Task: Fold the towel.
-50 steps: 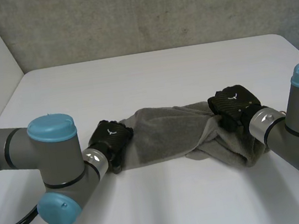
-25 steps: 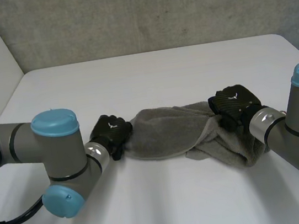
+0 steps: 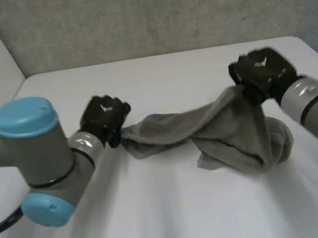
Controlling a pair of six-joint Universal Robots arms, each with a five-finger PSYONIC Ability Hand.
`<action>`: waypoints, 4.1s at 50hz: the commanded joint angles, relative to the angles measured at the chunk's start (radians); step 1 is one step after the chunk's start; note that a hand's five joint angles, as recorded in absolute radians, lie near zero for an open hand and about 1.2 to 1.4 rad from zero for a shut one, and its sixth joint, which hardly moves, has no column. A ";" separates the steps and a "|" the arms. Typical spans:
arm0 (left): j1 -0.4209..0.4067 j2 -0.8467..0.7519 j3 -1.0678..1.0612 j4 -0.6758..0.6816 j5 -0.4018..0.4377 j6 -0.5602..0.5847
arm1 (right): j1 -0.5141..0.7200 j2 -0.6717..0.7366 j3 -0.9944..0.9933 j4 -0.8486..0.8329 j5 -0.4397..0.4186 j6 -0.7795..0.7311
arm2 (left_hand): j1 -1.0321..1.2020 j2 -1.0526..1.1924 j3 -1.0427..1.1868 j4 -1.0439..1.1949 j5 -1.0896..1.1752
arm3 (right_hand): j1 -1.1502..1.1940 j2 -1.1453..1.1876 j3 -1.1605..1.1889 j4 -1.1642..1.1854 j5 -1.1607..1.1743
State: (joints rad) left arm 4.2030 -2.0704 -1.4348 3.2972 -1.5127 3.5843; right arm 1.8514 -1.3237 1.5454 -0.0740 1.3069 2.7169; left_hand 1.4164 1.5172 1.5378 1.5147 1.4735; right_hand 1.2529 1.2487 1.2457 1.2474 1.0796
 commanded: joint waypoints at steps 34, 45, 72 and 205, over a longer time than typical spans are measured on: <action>0.063 0.010 0.472 0.358 -0.081 -0.105 | 0.074 0.063 -0.369 -0.516 0.141 -0.200 | -0.020 -0.121 -0.142 -0.118 -0.252 | 0.006 0.011 0.014 0.012 0.005; 0.107 0.084 0.218 0.291 -0.072 -0.154 | 0.097 0.080 -0.381 0.137 -0.041 -0.250 | -0.020 -0.121 -0.142 -0.118 -0.252 | 0.004 0.008 0.011 0.009 0.002; 0.193 0.170 -0.326 0.231 0.036 -0.121 | 0.158 0.161 -0.073 0.255 -0.052 -0.200 | -0.020 -0.121 -0.142 -0.118 -0.252 | -0.818 -0.813 -0.810 -0.812 -0.819; 0.276 0.207 -0.369 0.228 0.039 -0.061 | 0.236 0.523 -0.400 0.280 -0.015 -0.488 | -0.020 -0.121 -0.142 -0.118 -0.252 | -0.320 -0.316 -0.313 -0.314 -0.321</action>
State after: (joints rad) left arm 4.4792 -1.8652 -1.8039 3.5251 -1.4742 3.5235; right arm 2.0889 -0.7926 1.1453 0.2085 1.2906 2.2065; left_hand 1.4198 1.5213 1.5465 1.5149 1.4863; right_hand 0.7974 0.7968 0.7971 0.7886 0.6089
